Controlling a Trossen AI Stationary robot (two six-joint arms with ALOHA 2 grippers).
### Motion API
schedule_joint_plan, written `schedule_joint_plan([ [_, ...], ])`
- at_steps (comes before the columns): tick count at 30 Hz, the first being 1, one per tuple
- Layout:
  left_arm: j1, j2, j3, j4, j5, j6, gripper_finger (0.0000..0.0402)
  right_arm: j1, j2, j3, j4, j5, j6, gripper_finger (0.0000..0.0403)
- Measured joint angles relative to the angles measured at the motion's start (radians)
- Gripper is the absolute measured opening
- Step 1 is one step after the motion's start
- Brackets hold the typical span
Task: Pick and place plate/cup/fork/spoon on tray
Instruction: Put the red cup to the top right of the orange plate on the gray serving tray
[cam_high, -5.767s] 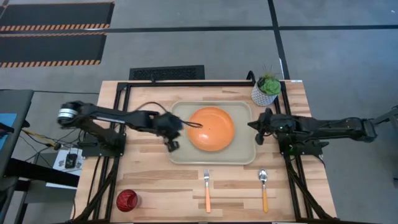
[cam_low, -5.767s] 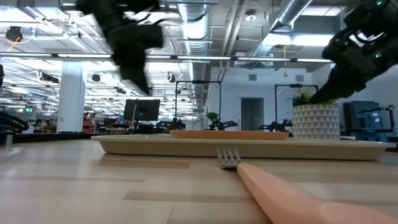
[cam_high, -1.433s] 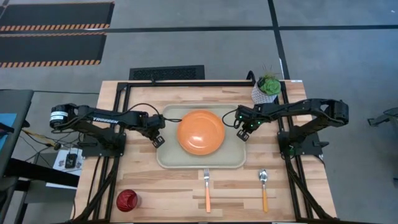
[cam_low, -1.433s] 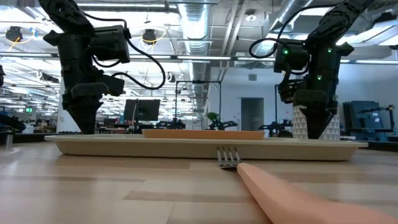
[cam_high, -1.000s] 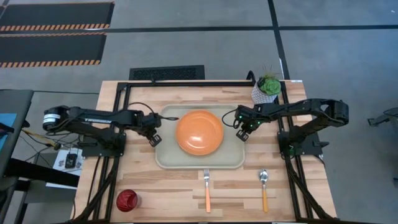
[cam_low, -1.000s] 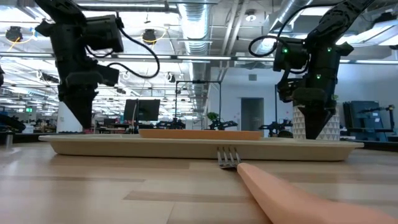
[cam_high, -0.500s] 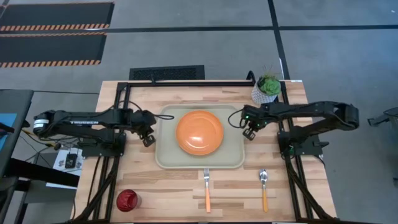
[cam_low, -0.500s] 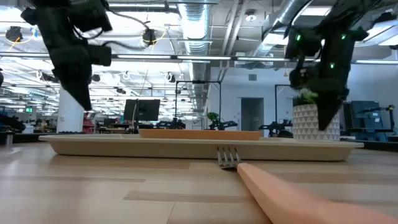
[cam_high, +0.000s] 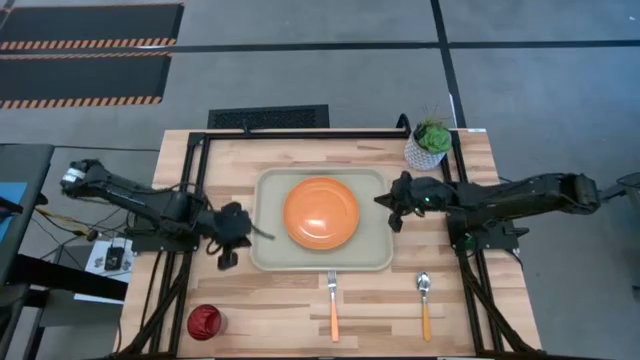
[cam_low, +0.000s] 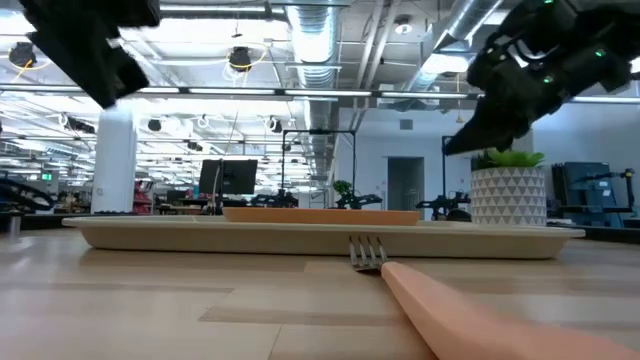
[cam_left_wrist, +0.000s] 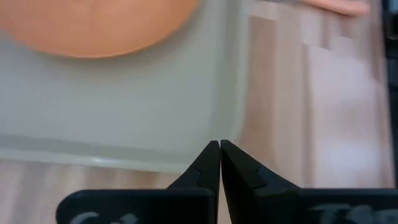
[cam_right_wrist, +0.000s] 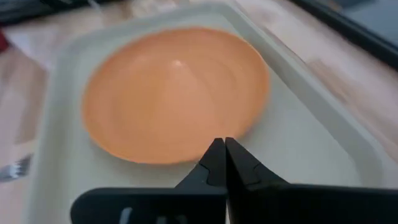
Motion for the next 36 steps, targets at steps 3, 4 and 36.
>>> schedule_joint_plan([
  [3, -0.099, 0.05, 0.045, -0.016, -0.01, -0.076, 0.0, 0.045, -0.004, -0.061, 0.15, 0.0, -0.018, 0.0005],
  [4, -0.13, 0.069, 0.065, -0.028, -0.008, -0.111, 0.0, 0.059, -0.005, -0.073, 0.176, 0.0, -0.025, 0.0005],
  [36, -0.643, 0.914, 0.881, -0.479, 0.133, -1.652, 0.0168, 0.075, -0.005, -0.087, 0.26, -0.032, -0.183, 0.0007],
])
